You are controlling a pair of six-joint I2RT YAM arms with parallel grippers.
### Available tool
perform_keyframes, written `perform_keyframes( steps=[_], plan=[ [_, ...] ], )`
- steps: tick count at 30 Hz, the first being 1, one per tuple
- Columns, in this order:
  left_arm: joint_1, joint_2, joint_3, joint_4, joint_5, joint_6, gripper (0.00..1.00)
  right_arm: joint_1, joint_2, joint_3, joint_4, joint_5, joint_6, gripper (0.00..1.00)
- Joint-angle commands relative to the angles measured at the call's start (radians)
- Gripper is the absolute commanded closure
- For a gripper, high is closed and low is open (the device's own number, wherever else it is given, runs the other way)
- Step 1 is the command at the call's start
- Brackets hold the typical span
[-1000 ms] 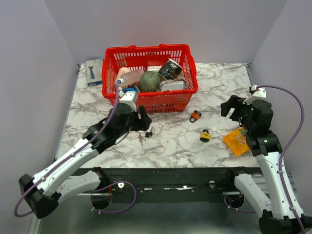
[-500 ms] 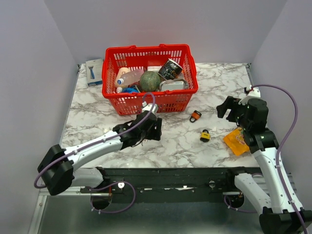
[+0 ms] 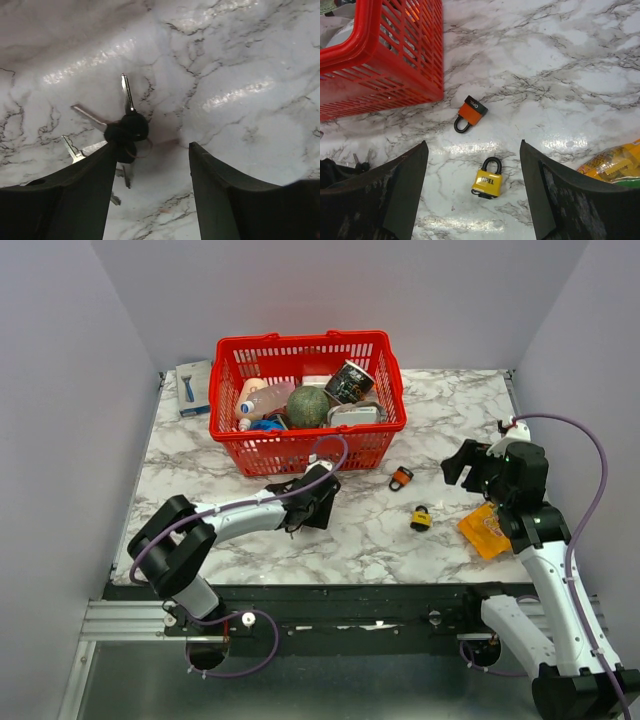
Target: Unlock with the key
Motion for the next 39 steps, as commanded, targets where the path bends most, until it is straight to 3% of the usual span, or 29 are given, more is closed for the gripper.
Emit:
perform_keyframes(
  steps=[1, 10, 13, 17, 19, 26, 33, 37, 39],
  plan=[
    [0.017, 0.034, 0.031, -0.003, 0.027, 0.026, 0.34, -0.003, -0.007, -0.013, -0.04, -0.019, 0.001, 0.19],
    [0.018, 0.076, 0.017, -0.017, 0.007, -0.003, 0.38, -0.001, 0.016, -0.004, -0.04, -0.028, 0.001, 0.19],
    [0.018, 0.11, 0.037, -0.039, 0.004, 0.0, 0.46, -0.001, 0.02, 0.001, -0.038, -0.027, -0.001, 0.19],
    [0.018, 0.128, 0.051, -0.069, -0.018, 0.009, 0.65, -0.003, 0.02, -0.001, -0.038, -0.022, -0.002, 0.19],
    [0.017, 0.122, 0.052, -0.071, -0.019, 0.012, 0.67, -0.001, 0.023, 0.001, -0.04, -0.024, -0.002, 0.19],
    [0.017, 0.044, 0.017, -0.043, 0.025, 0.009, 1.0, -0.001, 0.036, 0.025, -0.049, -0.056, 0.004, 0.19],
    [0.017, -0.207, -0.102, 0.112, 0.145, -0.003, 1.0, -0.001, 0.053, 0.085, -0.06, -0.206, 0.044, 0.25],
    [0.021, -0.33, -0.116, 0.142, 0.221, -0.037, 1.0, 0.008, 0.062, 0.082, -0.008, -0.433, 0.045, 0.3],
    [0.024, -0.355, -0.1, 0.132, 0.295, -0.058, 1.0, 0.042, 0.066, 0.082, 0.011, -0.472, 0.039, 0.32]
  ],
)
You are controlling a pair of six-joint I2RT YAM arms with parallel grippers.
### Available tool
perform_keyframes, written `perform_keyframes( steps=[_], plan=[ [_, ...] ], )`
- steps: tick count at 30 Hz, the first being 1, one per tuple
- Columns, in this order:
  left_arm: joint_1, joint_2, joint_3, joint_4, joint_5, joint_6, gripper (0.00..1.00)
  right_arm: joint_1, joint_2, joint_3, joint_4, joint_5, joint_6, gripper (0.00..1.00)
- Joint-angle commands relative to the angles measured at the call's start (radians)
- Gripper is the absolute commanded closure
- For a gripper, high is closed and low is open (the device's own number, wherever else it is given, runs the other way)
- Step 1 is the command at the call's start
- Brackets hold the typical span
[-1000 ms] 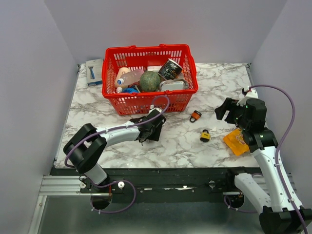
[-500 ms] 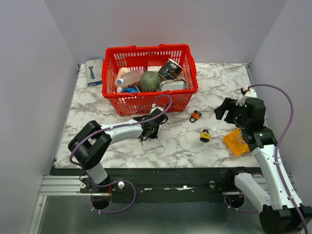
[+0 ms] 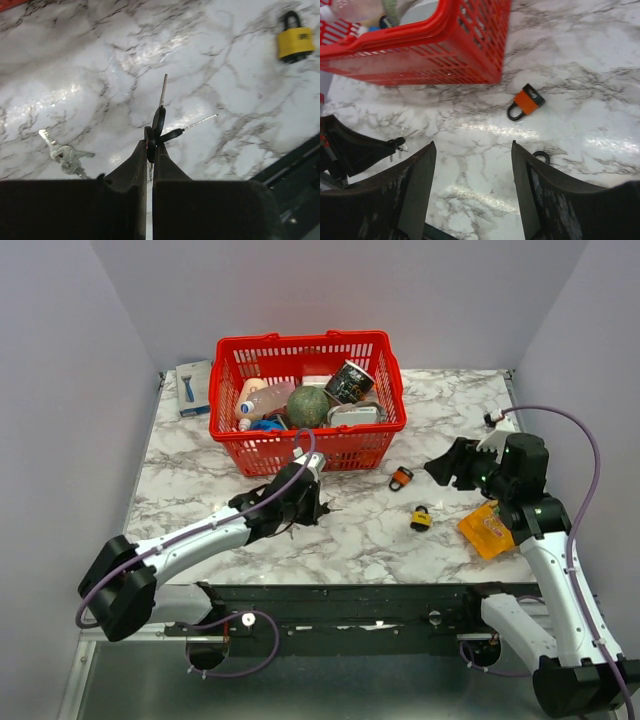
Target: Unlock with the key
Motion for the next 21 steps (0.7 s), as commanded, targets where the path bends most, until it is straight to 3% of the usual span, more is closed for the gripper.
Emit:
perform_keyframes(
  steps=[1, 5, 13, 21],
  plan=[
    [0.006, -0.085, 0.015, 0.061, 0.174, -0.046, 1.0, 0.058, 0.022, 0.022, 0.039, -0.213, -0.005, 0.33],
    [0.044, -0.114, 0.049, 0.042, 0.314, -0.052, 1.0, 0.212, 0.071, 0.053, 0.045, -0.219, -0.027, 0.35],
    [0.164, -0.085, 0.124, 0.007, 0.595, -0.13, 1.0, 0.361, 0.195, 0.073, 0.089, -0.256, -0.022, 0.4],
    [0.167, -0.045, 0.15, 0.008, 0.65, -0.136, 1.0, 0.443, 0.264, 0.084, 0.115, -0.238, -0.013, 0.44]
  ],
)
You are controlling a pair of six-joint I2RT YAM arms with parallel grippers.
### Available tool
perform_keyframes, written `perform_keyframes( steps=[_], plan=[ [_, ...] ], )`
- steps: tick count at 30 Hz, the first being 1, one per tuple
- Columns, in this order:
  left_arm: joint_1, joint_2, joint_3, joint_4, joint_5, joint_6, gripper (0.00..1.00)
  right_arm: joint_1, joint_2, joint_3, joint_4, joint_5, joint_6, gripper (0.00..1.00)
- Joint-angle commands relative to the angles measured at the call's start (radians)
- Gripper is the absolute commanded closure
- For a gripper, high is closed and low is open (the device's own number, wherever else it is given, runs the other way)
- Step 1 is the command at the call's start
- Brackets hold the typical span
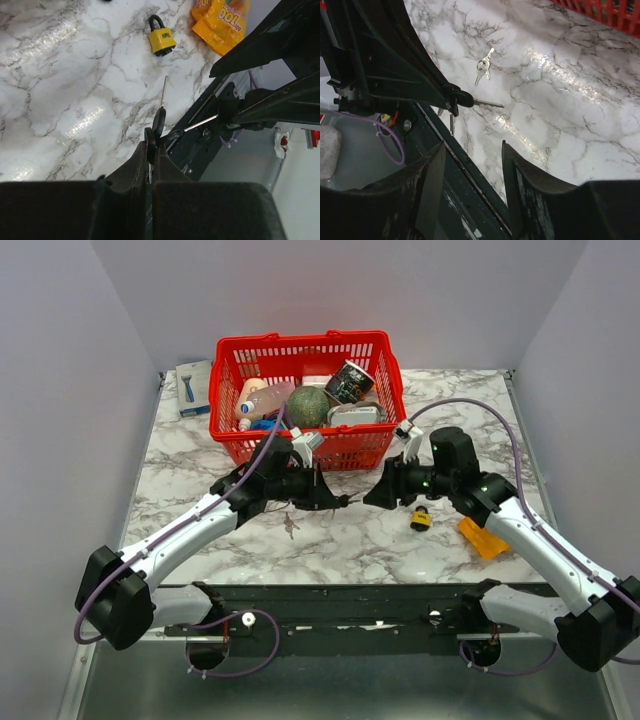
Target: Unlock with the key
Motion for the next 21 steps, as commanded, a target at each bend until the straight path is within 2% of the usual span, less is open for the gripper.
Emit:
perform_keyframes(
  steps=[1, 21],
  plan=[
    [0.001, 0.026, 0.036, -0.008, 0.091, -0.014, 1.0, 0.029, 0.019, 0.045, 0.045, -0.013, -0.001, 0.44],
    [0.001, 0.071, 0.088, -0.055, 0.067, 0.006, 1.0, 0.075, 0.108, 0.086, 0.011, -0.026, -0.042, 0.52]
  ],
)
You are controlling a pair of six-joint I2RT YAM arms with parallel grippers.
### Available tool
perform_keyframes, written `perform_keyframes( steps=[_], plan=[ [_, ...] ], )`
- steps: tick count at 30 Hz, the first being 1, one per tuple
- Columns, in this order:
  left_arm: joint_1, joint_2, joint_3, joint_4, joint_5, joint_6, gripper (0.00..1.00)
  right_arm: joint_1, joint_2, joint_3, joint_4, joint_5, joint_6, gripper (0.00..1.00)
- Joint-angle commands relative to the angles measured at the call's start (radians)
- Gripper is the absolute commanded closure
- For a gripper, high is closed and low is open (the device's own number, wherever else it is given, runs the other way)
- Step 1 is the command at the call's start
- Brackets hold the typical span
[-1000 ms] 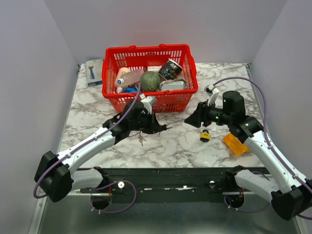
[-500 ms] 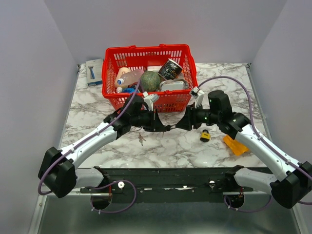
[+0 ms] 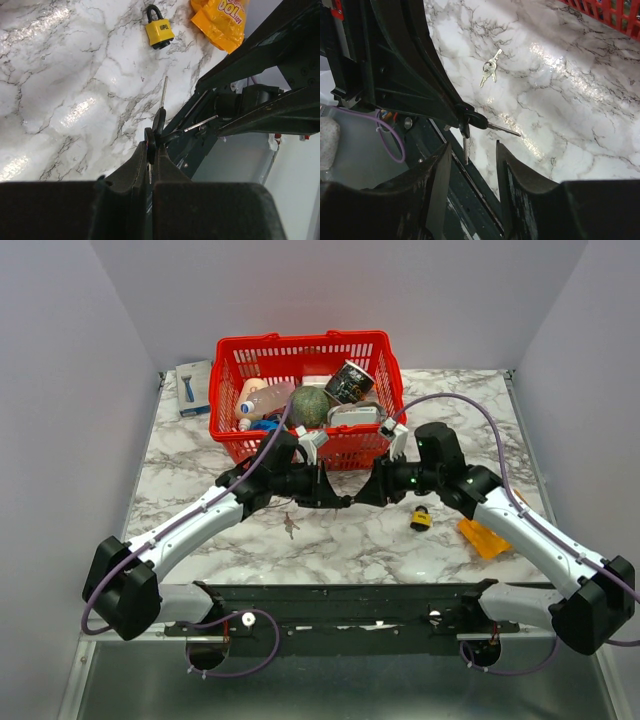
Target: Unlock with the key
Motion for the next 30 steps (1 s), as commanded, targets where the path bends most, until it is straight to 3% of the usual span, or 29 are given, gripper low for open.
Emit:
perform_keyframes(
  steps=[1, 14, 20, 24, 26, 28, 29, 30],
  plan=[
    [0.001, 0.009, 0.042, -0.012, 0.01, 0.008, 1.0, 0.014, 0.016, 0.041, -0.021, -0.024, -0.03, 0.52],
    [0.001, 0.015, 0.048, -0.023, 0.001, 0.013, 1.0, 0.034, 0.05, 0.046, -0.041, -0.018, -0.05, 0.66],
    [0.001, 0.012, 0.046, -0.017, 0.007, 0.013, 1.0, 0.035, 0.067, 0.051, -0.047, -0.038, -0.051, 0.82],
    [0.001, 0.014, 0.04, -0.011, 0.015, 0.013, 1.0, 0.035, 0.078, 0.058, -0.044, -0.05, -0.037, 0.99],
    [-0.001, 0.009, 0.035, 0.0, 0.021, 0.011, 1.0, 0.035, 0.082, 0.066, -0.047, -0.033, -0.01, 0.99],
    [0.001, 0.006, 0.032, 0.001, 0.022, 0.013, 0.84, 0.035, 0.085, 0.09, -0.062, -0.015, 0.022, 0.99],
    [0.001, 0.0, 0.029, 0.007, 0.019, 0.013, 0.58, 0.035, 0.087, 0.1, -0.07, 0.001, 0.032, 0.99],
    [0.001, -0.005, 0.029, 0.014, 0.007, 0.016, 0.44, 0.034, 0.095, 0.127, -0.096, 0.011, 0.042, 0.99]
  ],
)
